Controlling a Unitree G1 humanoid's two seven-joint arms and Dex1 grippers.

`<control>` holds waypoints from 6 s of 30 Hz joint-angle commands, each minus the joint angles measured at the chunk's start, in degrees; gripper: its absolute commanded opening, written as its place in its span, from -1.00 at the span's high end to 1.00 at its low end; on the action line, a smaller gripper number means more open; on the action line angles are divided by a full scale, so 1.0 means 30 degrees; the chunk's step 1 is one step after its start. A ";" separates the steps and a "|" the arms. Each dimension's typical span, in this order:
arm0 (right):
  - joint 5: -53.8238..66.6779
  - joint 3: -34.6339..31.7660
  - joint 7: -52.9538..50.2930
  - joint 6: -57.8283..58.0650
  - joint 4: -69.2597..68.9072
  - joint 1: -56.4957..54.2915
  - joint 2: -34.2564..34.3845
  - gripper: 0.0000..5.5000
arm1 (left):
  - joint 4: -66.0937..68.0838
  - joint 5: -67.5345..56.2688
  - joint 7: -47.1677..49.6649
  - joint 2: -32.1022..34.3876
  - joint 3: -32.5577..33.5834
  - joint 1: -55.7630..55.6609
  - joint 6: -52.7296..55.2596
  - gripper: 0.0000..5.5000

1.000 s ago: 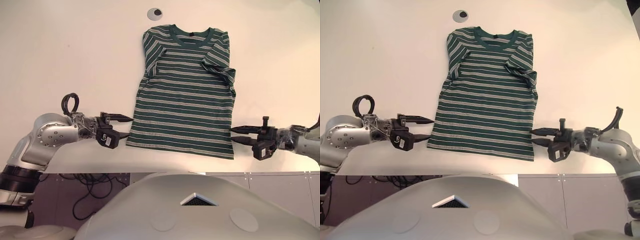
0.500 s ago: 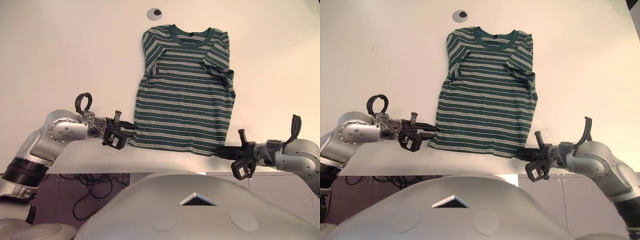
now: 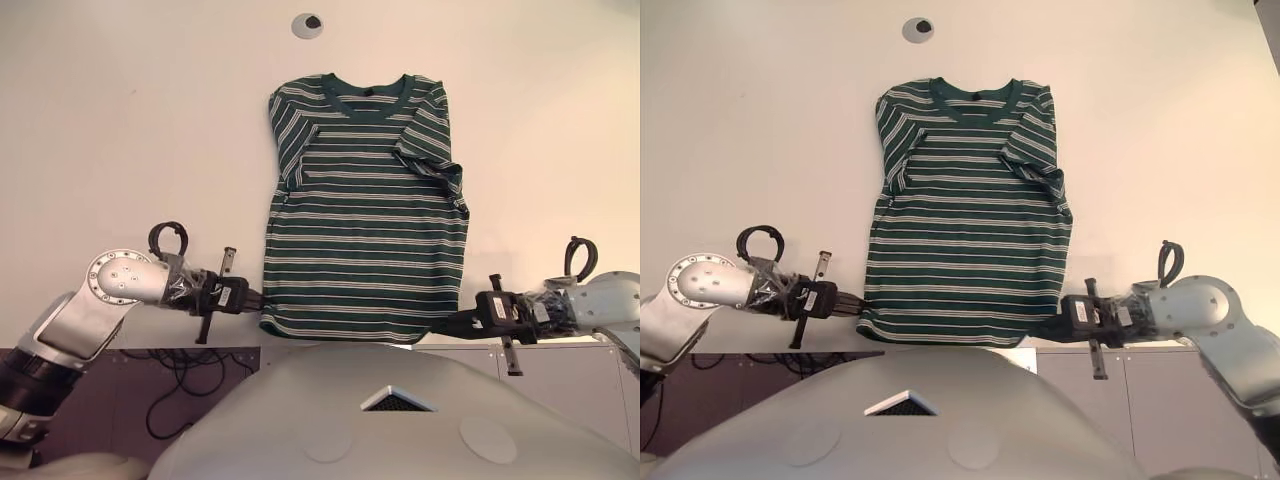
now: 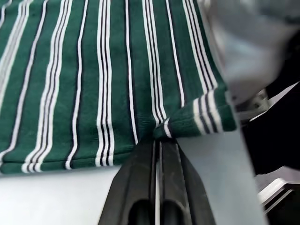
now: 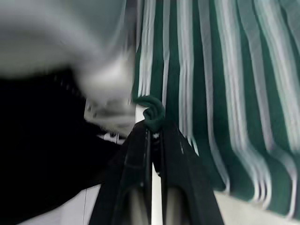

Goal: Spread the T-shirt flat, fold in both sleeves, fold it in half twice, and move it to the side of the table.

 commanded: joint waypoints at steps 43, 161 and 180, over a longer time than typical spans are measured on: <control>-0.8875 0.0148 -1.1201 -0.8491 3.1431 -2.4007 1.5550 0.99 | 0.8892 -0.0188 0.8046 -1.3341 0.0586 -1.3215 0.6963 1.00; -0.4879 0.0451 -1.1955 0.0551 3.0889 -2.5766 2.0561 0.99 | 0.8206 0.1345 0.6241 -0.8465 0.1017 -0.9071 0.8364 1.00; -0.6188 -0.0961 -1.2666 0.0734 3.4262 -2.4967 2.0094 0.99 | 0.6481 -0.2734 0.9485 -1.1309 0.6919 -1.1097 0.9388 1.00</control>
